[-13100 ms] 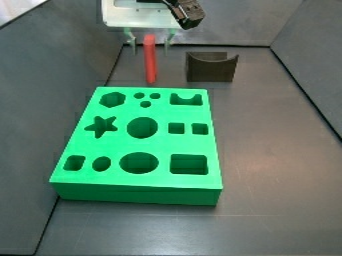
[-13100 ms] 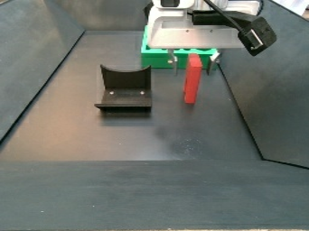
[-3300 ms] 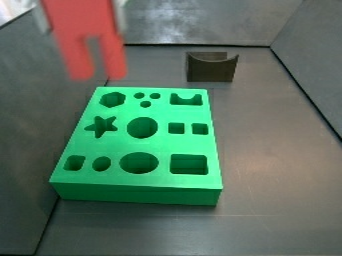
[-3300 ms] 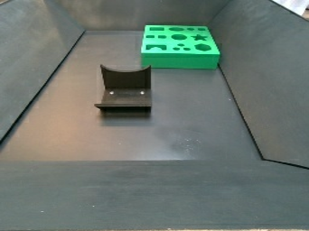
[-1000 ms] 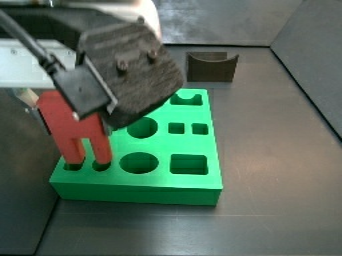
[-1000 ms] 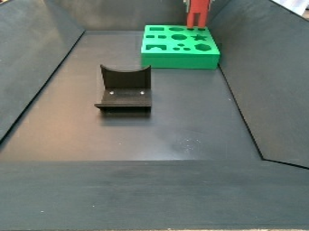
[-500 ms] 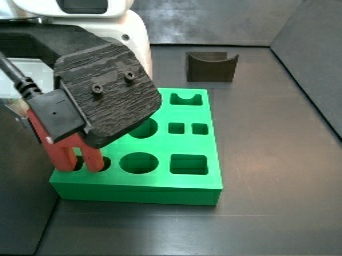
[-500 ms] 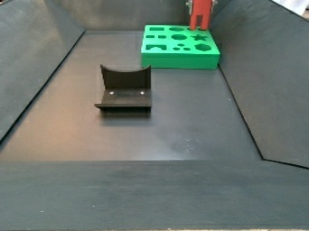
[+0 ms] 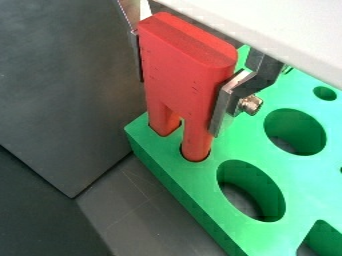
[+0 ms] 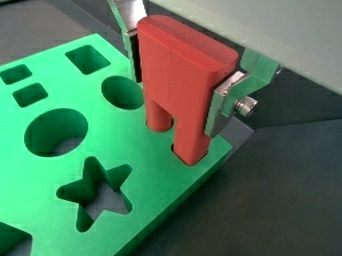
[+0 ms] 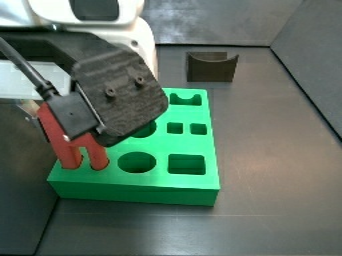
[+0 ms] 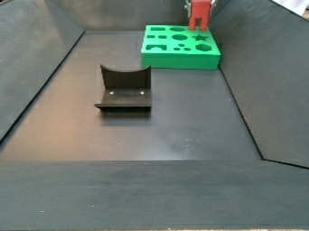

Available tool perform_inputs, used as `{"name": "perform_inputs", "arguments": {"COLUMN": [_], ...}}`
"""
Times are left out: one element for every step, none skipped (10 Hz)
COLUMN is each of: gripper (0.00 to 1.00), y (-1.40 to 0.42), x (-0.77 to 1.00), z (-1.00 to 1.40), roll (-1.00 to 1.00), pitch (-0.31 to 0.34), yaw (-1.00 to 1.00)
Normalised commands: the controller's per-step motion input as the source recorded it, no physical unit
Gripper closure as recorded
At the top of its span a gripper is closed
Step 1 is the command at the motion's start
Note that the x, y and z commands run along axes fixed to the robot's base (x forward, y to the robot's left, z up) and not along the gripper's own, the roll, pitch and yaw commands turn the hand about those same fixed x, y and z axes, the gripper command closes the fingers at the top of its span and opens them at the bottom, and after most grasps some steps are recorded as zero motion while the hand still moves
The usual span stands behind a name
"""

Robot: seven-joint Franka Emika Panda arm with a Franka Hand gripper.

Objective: Pick up the square-circle object. Move up. Rotate the square-circle object. Move to above the board. Insert the square-circle object.
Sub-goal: Insert the square-circle object.

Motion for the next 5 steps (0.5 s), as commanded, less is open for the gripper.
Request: {"name": "perform_inputs", "arguments": {"gripper": [1.0, 1.0, 1.0, 1.0, 1.0], "y": [0.02, 0.0, 0.0, -0.01, -0.01], "x": [0.0, -0.02, -0.05, -0.04, -0.05], "z": [-0.75, -0.94, -0.98, -0.97, -0.99], "roll": [0.0, 0.0, 0.0, 0.0, 0.0], "pitch": [-0.077, -0.146, -0.159, -0.164, -0.153], "yaw": [0.0, -0.01, 0.0, 0.0, 0.0]}}
